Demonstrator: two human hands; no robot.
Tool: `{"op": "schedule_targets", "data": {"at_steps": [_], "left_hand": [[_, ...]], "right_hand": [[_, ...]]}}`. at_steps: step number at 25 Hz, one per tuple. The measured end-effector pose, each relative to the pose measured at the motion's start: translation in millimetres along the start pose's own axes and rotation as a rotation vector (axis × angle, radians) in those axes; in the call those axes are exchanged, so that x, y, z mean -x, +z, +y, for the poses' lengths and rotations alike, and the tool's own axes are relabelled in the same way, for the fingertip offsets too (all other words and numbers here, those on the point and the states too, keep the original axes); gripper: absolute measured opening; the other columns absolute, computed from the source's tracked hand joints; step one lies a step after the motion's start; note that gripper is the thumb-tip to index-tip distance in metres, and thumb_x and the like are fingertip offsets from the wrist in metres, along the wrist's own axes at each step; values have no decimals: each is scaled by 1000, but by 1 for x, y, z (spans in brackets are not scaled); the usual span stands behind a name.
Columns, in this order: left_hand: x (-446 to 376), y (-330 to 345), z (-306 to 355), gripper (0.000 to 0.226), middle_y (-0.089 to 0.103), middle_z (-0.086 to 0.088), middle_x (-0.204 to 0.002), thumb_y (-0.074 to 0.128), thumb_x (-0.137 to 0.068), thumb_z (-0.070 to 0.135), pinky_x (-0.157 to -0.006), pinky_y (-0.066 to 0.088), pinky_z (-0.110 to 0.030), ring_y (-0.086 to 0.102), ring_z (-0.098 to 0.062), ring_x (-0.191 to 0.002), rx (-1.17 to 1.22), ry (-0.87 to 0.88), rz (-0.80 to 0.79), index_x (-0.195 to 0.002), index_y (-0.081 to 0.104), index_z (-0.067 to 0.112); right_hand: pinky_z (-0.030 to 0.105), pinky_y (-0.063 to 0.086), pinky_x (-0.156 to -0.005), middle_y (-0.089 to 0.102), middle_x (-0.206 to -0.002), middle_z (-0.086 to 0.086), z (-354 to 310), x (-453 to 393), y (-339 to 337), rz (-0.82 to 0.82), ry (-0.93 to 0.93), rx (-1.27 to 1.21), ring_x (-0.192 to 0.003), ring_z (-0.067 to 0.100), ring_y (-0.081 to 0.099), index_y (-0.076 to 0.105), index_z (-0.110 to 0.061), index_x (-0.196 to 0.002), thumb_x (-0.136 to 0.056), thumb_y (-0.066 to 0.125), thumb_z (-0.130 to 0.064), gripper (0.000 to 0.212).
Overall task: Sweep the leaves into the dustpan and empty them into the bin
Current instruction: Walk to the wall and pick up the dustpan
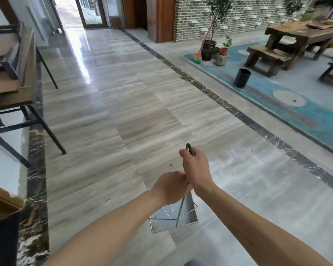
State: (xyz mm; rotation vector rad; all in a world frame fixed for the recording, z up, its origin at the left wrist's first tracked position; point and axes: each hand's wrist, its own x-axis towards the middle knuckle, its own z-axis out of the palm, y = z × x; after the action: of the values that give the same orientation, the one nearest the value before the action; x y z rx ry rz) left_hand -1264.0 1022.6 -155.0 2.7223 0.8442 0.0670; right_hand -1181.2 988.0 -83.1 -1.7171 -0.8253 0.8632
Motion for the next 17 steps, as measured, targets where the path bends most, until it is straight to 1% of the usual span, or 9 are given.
{"op": "schedule_targets", "data": {"at_steps": [2,3,4,6,7,10,12,14,17], "left_hand": [[-26,-5,-25,27,63,-13,-73,31,-93,20,-49,35,-34,58,-36,-58,-50,19,22,-85,54,7],[-45,-8,-41,19,64,-13,-73,37,-92,13,-49,37,-34,59,-36,-58,-64,22,11,-83,52,9],[-66,-10,-56,15,63,-11,-71,38,-91,9,-48,37,-34,58,-36,-57,-89,32,-23,-79,48,11],[-104,-15,-82,15,60,-10,-70,35,-88,8,-48,35,-33,57,-35,-59,-86,14,-88,-76,40,14],[-126,-16,-96,14,61,-11,-73,34,-89,10,-50,36,-34,57,-35,-62,-63,-10,-115,-76,40,14],[-194,-25,-134,20,66,-12,-79,27,-86,19,-57,41,-36,59,-32,-68,7,-52,-146,-74,42,14],[-246,-40,-159,23,67,-11,-81,28,-87,17,-63,48,-38,62,-31,-71,53,-79,-172,-68,40,17],[-303,-59,-184,28,67,-10,-80,30,-89,13,-68,51,-41,64,-30,-73,91,-106,-188,-63,37,22],[-377,-84,-223,32,67,-12,-81,31,-90,10,-75,52,-45,63,-31,-76,64,-114,-179,-61,32,24]], "right_hand": [[32,24,-54,29,-56,-4,-5,-31,7,23,4,7,-56,15,25,28,-18,-60,-81,50,-21,31],[31,24,-53,29,-56,-4,-7,-55,13,37,7,0,-56,15,25,28,-18,-59,-80,50,-20,31],[31,24,-53,28,-56,-4,-7,-81,19,50,11,-9,-56,15,25,28,-18,-59,-80,50,-20,31],[32,23,-53,27,-55,-5,-10,-128,28,57,23,-17,-55,16,24,27,-18,-60,-80,50,-20,31],[32,24,-52,27,-54,-6,-11,-155,33,51,23,-23,-55,16,24,27,-18,-60,-80,50,-20,31],[31,25,-51,27,-48,-11,-17,-240,40,31,19,-14,-49,12,24,27,-18,-58,-80,50,-22,32],[29,25,-50,27,-44,-13,-28,-300,40,6,10,-23,-45,9,24,26,-20,-57,-79,50,-24,33],[29,26,-50,28,-46,-12,-45,-364,36,-31,8,-15,-46,10,25,29,-19,-58,-78,50,-24,30],[32,28,-54,32,-54,-5,-70,-446,38,-51,-28,-11,-53,14,29,32,-17,-60,-79,50,-25,27]]}}
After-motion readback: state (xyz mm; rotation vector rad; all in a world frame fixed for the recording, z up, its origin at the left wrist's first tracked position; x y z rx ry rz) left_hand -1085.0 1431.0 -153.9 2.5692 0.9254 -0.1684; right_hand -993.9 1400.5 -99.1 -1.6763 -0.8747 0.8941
